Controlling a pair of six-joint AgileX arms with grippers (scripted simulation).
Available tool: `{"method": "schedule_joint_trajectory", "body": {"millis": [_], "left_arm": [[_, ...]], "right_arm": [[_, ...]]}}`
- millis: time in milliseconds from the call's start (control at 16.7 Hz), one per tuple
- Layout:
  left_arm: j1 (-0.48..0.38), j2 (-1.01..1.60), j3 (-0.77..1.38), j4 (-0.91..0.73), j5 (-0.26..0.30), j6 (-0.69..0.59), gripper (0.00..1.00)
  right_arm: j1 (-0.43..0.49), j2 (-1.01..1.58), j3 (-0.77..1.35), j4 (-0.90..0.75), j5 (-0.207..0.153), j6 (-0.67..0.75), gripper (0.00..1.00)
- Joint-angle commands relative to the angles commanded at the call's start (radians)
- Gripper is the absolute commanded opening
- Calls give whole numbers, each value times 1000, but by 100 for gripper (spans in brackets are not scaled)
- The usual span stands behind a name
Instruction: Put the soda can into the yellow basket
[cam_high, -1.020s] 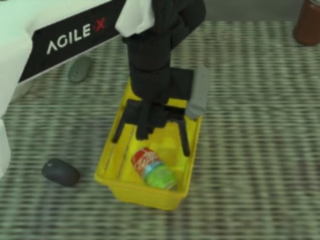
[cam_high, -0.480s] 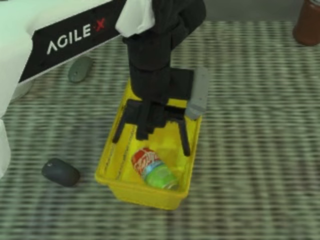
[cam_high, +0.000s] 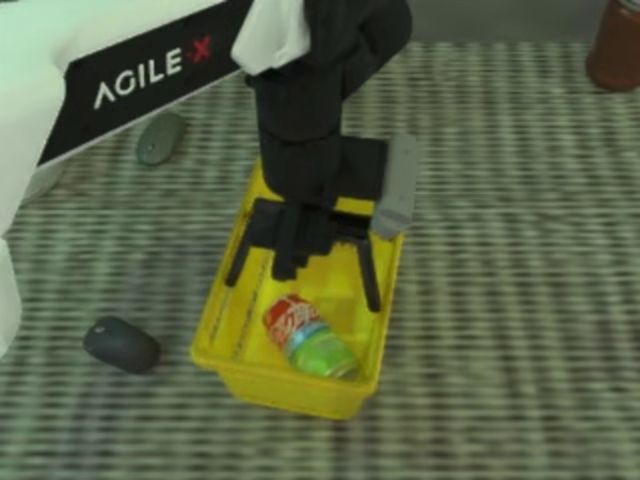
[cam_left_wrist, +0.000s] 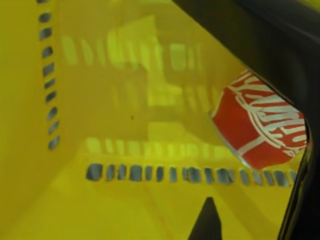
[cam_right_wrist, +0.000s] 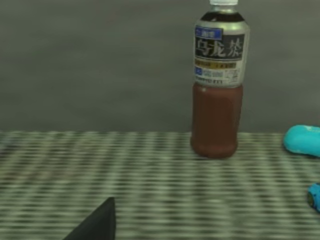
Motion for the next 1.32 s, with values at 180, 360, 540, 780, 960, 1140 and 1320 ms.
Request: {"method": "schedule_joint_trajectory", "body": {"millis": [180, 360, 540, 780, 960, 1140, 1320], "left_arm": [[0, 0, 0, 0, 0, 0, 0], [0, 0, 0, 0, 0, 0, 0], [0, 0, 0, 0, 0, 0, 0], [0, 0, 0, 0, 0, 0, 0], [0, 1, -1, 0, 0, 1, 0], [13, -4, 37, -43, 0, 11, 0], [43, -18, 115, -142, 0, 30, 0]], "right_arm": [[0, 0, 0, 0, 0, 0, 100], [0, 0, 0, 0, 0, 0, 100], [0, 0, 0, 0, 0, 0, 100], [0, 0, 0, 0, 0, 0, 100], [0, 0, 0, 0, 0, 0, 100], [0, 0, 0, 0, 0, 0, 100], [0, 0, 0, 0, 0, 0, 100]]}}
